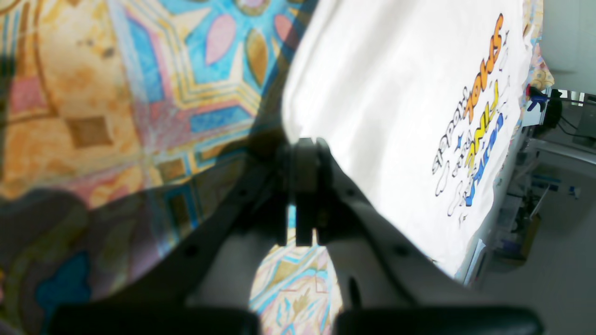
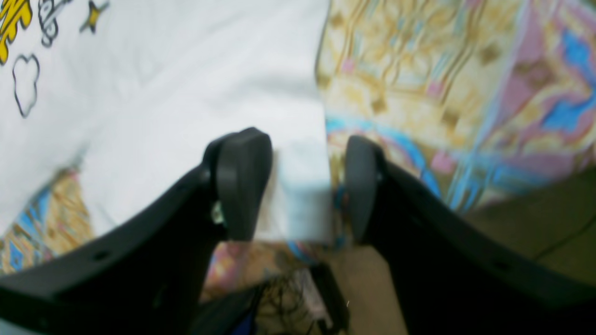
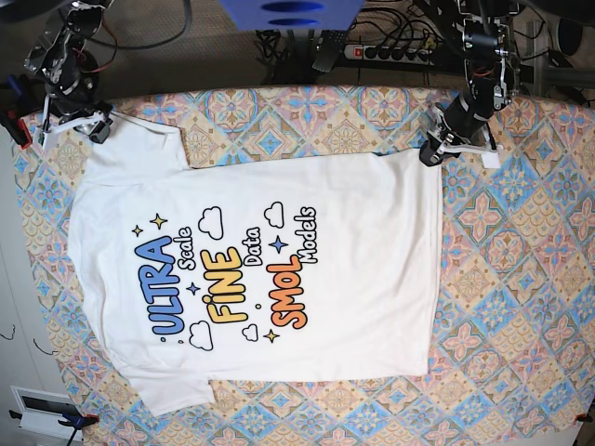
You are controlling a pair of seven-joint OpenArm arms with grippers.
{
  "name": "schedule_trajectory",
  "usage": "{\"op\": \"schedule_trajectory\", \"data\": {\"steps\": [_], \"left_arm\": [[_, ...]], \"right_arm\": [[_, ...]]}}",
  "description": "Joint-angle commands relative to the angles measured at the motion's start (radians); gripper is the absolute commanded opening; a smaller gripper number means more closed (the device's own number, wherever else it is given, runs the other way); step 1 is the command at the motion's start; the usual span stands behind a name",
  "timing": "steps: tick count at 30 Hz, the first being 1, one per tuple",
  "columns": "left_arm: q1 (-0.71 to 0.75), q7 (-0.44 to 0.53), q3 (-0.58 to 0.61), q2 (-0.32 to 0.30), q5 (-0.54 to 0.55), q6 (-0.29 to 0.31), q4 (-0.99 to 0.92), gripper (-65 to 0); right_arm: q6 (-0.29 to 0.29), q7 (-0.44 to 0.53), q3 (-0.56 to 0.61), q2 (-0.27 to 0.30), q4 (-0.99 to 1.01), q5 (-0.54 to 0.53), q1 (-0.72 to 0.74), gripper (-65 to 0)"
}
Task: Fold the T-shirt properly
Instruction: 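Adjust the grips on both shoulders, pulling the shirt toward the robot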
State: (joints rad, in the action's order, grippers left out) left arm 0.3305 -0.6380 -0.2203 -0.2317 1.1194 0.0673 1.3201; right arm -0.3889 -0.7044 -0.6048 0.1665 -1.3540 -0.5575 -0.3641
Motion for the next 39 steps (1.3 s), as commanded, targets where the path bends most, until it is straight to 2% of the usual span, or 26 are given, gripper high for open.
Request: {"op": "schedule_trajectory", "data": {"steps": [1, 5, 24, 27, 28, 31, 32, 39], "left_arm": [[0.012, -0.018, 0.000, -0.005, -0.015, -0.014, 0.008, -65.0], [0.015, -0.018, 0.000, -0.005, -0.015, -0.014, 0.008, -65.0], [0.017, -0.018, -0.003, -0.005, -0.015, -0.014, 0.009, -65.0], [0.017, -0.018, -0.003, -0.005, -0.015, -0.014, 0.009, -65.0], [0.017, -0.018, -0.003, -0.005, -0.015, -0.014, 0.009, -65.0], [0.017, -0.018, -0.001, -0.005, -0.015, -0.014, 0.009, -65.0], [0.017, -0.018, -0.001, -0.005, -0.015, -0.014, 0.009, -65.0], [0.022, -0.026, 0.000, -0.010, -0.019, -0.014, 0.011, -65.0]], "right_arm": [[-0.022, 0.016, -0.007, 0.017, 0.000, -0.011, -0.003, -36.5], [-0.048, 0.016, -0.005, 0.017, 0.055, -0.011, -0.003, -36.5], [-0.049, 0.013, 0.066, 0.017, 0.043, -0.016, -0.003, -37.0], [-0.069, 0.012, 0.067, 0.017, 0.015, -0.016, -0.003, -42.4], [-0.094, 0.012, 0.067, 0.017, 0.008, -0.017, -0.005, -44.9], [-0.221, 0.012, 0.067, 0.017, 0.011, -0.016, -0.005, -52.9], [-0.244, 0.012, 0.067, 0.017, 0.011, -0.014, -0.003, -55.1], [-0.253, 0.012, 0.061, 0.017, 0.002, -0.016, -0.003, -65.0]]}}
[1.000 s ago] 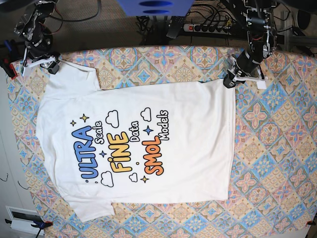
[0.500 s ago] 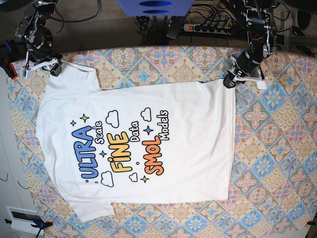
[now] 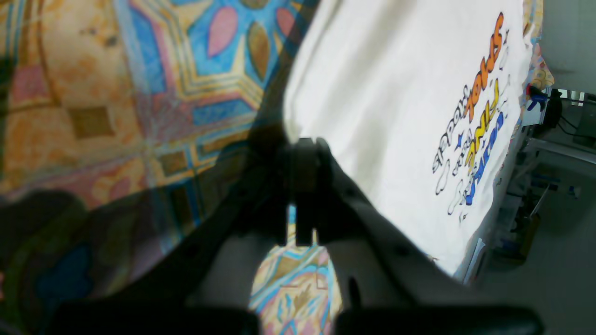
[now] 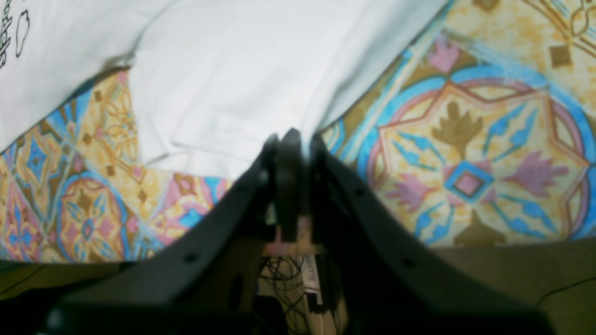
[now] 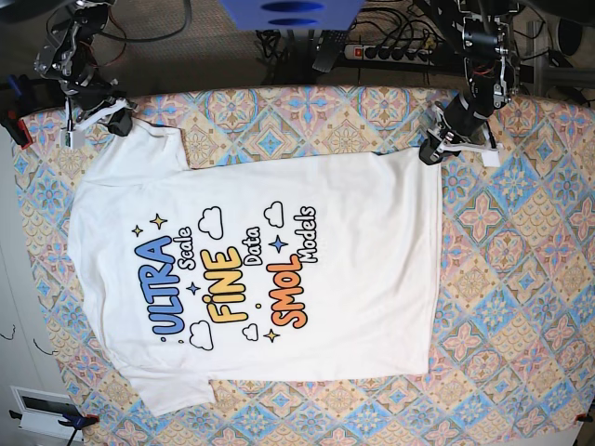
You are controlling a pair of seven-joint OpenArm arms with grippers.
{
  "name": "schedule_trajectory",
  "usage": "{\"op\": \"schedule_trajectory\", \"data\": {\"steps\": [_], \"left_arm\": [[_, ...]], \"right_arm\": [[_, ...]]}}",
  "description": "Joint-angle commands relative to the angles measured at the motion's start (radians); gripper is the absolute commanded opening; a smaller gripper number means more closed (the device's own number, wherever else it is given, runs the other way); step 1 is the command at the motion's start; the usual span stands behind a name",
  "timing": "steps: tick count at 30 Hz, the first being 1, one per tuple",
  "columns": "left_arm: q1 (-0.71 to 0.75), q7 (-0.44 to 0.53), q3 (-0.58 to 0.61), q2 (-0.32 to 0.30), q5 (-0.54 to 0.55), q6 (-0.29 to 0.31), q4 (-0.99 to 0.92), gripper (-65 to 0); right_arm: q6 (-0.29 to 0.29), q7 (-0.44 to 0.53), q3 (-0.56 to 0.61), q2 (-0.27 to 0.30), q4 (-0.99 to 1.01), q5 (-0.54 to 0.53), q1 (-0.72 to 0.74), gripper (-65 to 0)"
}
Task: Fold the T-shirt properly
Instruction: 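Adjust the grips on both shoulders, pulling the shirt toward the robot, then lift the shoulders with both grippers and drag the shirt toward the robot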
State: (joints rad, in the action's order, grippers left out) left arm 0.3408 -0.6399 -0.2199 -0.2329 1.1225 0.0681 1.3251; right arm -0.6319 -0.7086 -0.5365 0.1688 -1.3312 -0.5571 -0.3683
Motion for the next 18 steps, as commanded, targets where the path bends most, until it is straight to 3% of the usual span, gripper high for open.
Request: {"op": "schedule_trajectory", "data": {"steps": [1, 4, 8, 18], "left_arm": [[0.017, -0.033, 0.000, -0.026, -0.022, -0.015, 0.009, -65.0], [0.036, -0.039, 0.000, -0.036, -0.025, -0.015, 0.055, -65.0], [0.074, -0.041, 0.001, -0.064, -0.025, -0.015, 0.116, -65.0], [0.180, -0.041, -0.002, -0.113, -0.025, -0.015, 0.210, -65.0]], "right_arm": [[-0.010, 0.016, -0.009, 0.015, -0.028, -0.016, -0.001, -64.8], [-0.013, 0.016, -0.030, 0.015, -0.057, -0.016, -0.007, -64.8], [-0.066, 0.014, -0.073, 0.015, -0.074, -0.016, -0.031, -64.8], [-0.066, 0.014, -0.133, 0.013, -0.089, -0.016, -0.127, -64.8]]}}
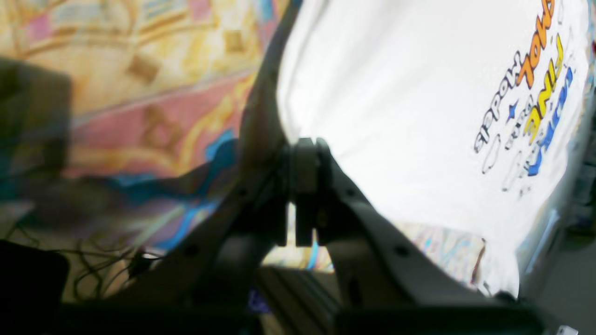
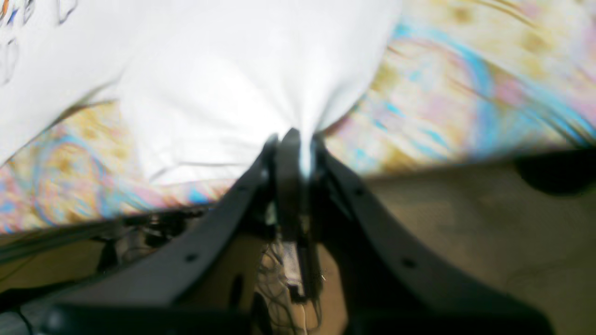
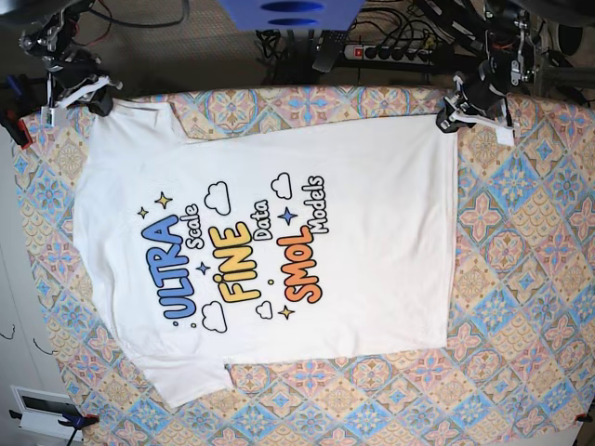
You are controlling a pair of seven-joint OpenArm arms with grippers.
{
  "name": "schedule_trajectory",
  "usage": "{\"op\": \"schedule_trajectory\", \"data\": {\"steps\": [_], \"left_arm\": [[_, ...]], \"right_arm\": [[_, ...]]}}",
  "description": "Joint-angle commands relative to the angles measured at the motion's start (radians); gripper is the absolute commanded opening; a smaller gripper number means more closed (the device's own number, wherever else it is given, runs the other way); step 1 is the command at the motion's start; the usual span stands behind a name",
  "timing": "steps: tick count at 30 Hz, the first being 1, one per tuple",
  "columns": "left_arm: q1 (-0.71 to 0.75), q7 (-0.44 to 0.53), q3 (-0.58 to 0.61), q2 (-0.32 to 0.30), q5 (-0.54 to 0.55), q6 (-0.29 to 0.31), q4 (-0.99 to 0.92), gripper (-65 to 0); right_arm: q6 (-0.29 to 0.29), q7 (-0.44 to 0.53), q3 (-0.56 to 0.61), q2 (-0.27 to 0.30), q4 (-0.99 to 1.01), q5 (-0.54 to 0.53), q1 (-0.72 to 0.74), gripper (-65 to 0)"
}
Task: Fold the T-shirt properly
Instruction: 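Lift the shoulders with both grippers and drag the shirt toward the robot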
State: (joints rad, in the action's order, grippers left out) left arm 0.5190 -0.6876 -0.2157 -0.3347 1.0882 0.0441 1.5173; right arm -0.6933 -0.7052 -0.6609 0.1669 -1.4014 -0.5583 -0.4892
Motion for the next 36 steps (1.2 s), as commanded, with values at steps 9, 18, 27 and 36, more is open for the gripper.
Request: {"op": "schedule_trajectory", "data": {"steps": [9, 18, 27, 36], "left_arm": [[0.079, 0.007, -0.004, -0.011, -0.026, 0.009, 0.065, -65.0], [0.149, 0.007, -0.014, -0.011, -0.039, 0.009, 0.213, -65.0], [0.082, 0.012, -0.014, -0.005, -0.033, 0.009, 0.213, -65.0], [-0.049, 0.012, -0.006, -0.002, -0.041, 0.009, 0.196, -65.0]], "right_arm": [[-0.005, 0.011, -0.098, -0.010, -0.079, -0.016, -0.127, -64.8], [-0.005, 0.011, -0.101, -0.010, -0.123, -0.131, -0.162, -64.8], [-0.005, 0.011, -0.102, -0.010, -0.252, -0.144, -0.154, -64.8], [-0.005, -0.132, -0.102, -0.005, -0.244, -0.136, 0.096, -64.8]]}}
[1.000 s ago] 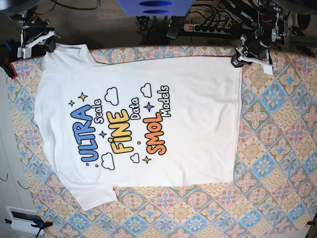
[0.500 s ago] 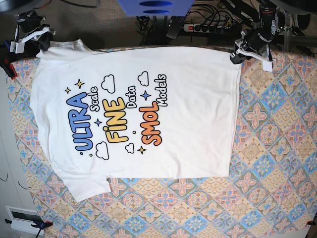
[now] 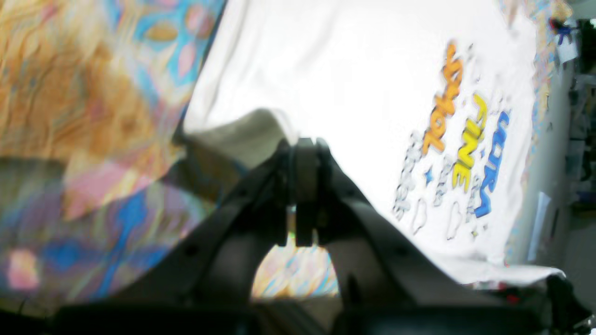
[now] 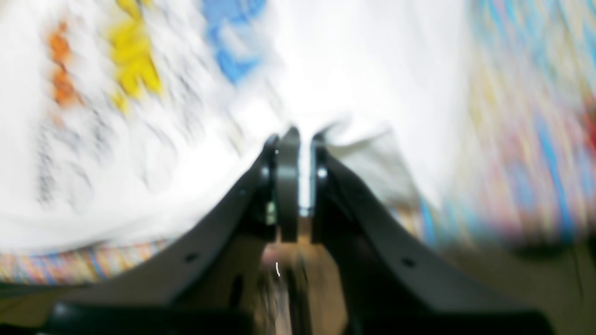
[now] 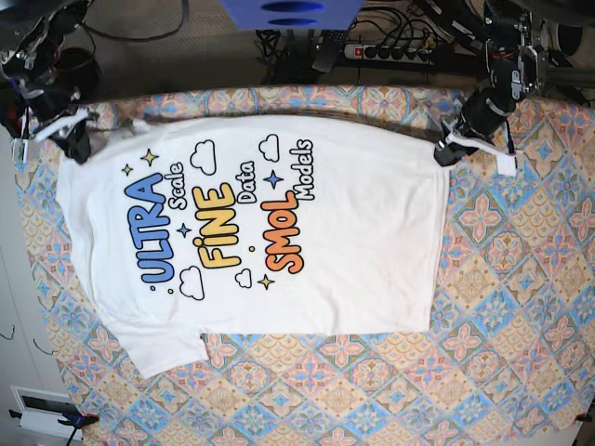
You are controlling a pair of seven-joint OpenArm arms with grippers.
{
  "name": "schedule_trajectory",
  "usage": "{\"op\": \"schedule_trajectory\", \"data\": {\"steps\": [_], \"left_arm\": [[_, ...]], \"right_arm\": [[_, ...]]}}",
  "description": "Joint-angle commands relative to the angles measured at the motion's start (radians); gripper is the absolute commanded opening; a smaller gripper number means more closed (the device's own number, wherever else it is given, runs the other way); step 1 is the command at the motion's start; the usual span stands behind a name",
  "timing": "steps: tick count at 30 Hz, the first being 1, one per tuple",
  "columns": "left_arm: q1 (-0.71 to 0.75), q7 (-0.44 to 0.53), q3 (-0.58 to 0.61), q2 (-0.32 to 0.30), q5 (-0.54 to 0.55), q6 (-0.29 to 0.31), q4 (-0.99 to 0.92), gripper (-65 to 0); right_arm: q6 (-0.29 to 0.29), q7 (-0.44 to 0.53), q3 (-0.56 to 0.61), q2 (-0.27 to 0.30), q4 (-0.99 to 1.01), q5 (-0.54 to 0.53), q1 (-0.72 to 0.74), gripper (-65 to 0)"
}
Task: Fold the T-shirt properly
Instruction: 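Lift the shoulders with both grippers and drag the shirt toward the robot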
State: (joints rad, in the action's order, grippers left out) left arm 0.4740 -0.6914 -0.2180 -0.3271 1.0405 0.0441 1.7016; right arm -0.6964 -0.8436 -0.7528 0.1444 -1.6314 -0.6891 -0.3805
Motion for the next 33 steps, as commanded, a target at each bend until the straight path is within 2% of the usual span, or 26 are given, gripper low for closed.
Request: {"op": "schedule_trajectory", "data": {"steps": [1, 10, 18, 33], "left_arm": [[-0.013, 0.016, -0.004, -0.002, 0.007, 0.009, 0.001, -65.0], [-0.160, 0.012, 0.016, 0.018, 0.005, 0.009, -0.156, -65.0], [-0.265, 0.014, 0.019, 0.018, 0.005, 0.009, -0.263, -65.0], [-0.337, 0.016, 0.019, 0.018, 0.004, 0.009, -0.357, -65.0]], "right_arm": [[-0.002, -0.003, -0.010, 0.017, -0.014, 0.010, 0.004, -64.8], [-0.002, -0.073, -0.006, 0.014, 0.004, 0.223, 0.216, -64.8], [-0.002, -0.087, -0.004, 0.016, 0.145, 0.227, 0.348, -64.8], [-0.002, -0.081, -0.003, 0.019, 0.374, 0.227, 0.507, -64.4]]}}
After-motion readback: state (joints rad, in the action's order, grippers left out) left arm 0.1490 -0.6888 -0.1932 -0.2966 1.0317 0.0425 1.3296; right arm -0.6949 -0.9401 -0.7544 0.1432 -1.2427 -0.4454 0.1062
